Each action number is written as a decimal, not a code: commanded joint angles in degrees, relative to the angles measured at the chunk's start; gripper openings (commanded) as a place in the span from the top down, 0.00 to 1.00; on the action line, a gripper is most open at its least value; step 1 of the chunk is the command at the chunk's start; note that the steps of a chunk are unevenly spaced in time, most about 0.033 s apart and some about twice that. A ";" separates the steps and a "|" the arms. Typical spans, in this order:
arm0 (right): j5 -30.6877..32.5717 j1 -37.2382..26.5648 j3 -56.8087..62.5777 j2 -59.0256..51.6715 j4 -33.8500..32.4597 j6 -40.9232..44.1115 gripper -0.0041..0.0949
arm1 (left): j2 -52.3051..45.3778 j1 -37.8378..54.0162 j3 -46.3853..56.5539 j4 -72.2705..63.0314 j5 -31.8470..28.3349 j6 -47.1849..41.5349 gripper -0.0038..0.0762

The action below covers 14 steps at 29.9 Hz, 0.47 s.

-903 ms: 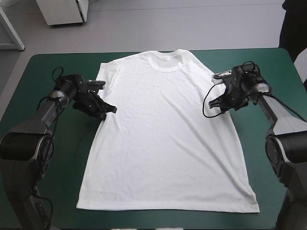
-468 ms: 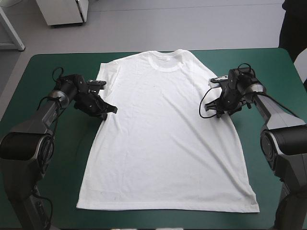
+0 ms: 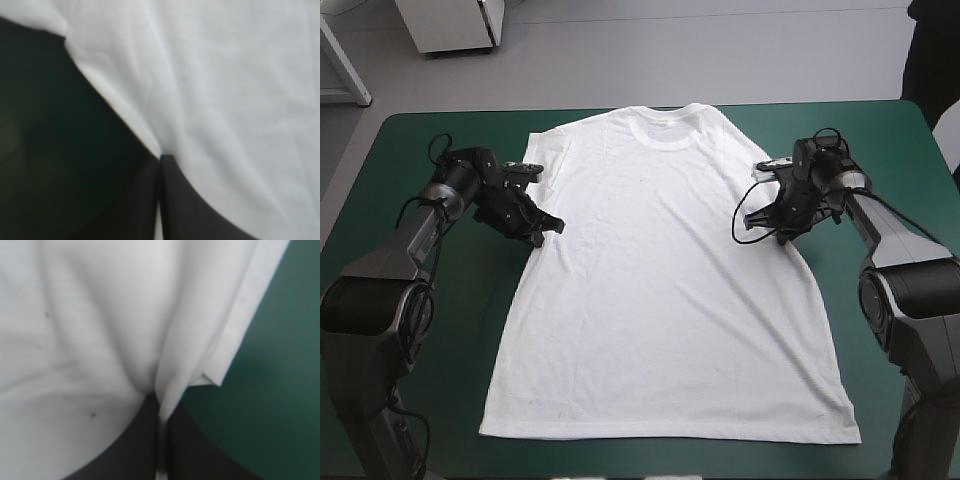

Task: Fold the cloth

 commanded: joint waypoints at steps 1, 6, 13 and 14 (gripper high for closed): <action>3.26 -1.77 -4.79 -4.97 -1.20 -0.21 0.97 | -7.09 -0.29 -3.88 0.72 1.96 -0.25 0.98; 3.38 -5.48 -10.02 -11.40 1.42 0.23 0.97 | -13.63 -0.29 -5.39 5.82 2.04 -1.83 0.98; 2.50 -7.62 -17.01 -19.65 5.73 0.13 0.97 | -24.14 -0.29 -10.17 9.22 1.83 -1.96 0.98; 2.38 -7.62 -17.81 -20.61 6.54 -0.16 0.97 | -25.24 -0.29 -11.58 9.22 1.83 -1.96 0.98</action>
